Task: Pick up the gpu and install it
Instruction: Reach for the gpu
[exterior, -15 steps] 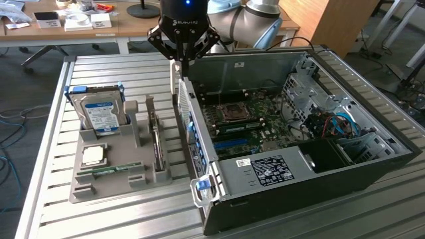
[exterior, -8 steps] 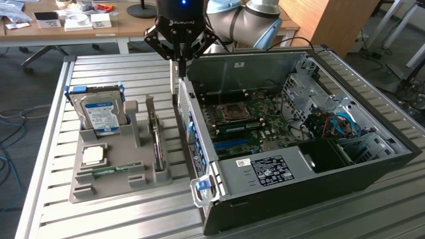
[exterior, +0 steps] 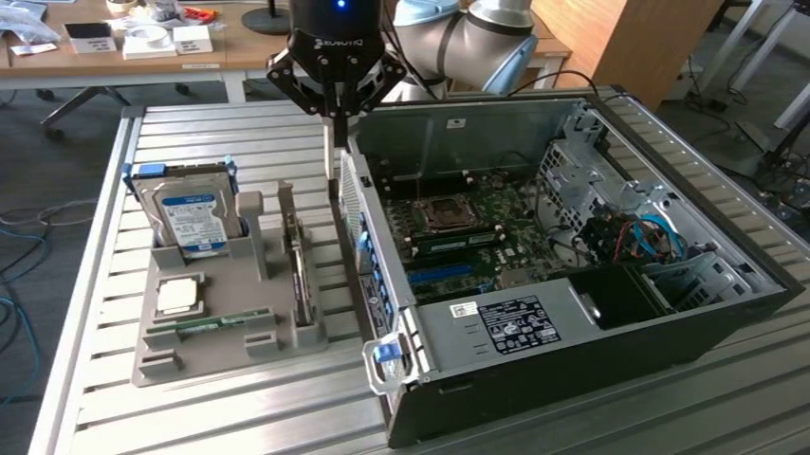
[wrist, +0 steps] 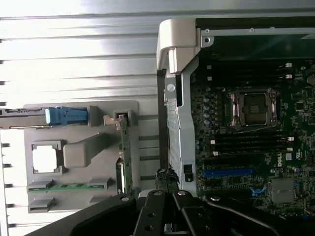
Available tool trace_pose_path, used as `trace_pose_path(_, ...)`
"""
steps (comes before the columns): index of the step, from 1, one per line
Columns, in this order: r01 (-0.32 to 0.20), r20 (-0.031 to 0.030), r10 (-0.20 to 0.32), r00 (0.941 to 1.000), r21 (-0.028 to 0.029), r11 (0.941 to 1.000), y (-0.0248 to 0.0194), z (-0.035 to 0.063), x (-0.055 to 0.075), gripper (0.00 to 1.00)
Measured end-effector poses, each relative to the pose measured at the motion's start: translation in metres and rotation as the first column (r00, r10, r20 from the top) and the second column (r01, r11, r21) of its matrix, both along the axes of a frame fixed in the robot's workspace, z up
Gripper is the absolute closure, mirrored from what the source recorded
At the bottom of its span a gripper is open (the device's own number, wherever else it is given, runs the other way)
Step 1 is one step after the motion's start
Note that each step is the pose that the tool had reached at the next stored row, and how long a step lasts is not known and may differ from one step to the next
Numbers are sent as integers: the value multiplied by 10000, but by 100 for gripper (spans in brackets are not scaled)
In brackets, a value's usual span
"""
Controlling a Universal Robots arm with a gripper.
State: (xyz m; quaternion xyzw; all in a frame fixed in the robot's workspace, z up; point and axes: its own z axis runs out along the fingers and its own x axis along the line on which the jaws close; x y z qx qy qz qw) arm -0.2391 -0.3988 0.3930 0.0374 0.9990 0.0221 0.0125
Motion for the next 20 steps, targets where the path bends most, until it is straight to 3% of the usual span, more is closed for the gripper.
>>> trace_pose_path(20, -1, 0, 1, 10000, 0, 10000, 0, 0, -109, 89)
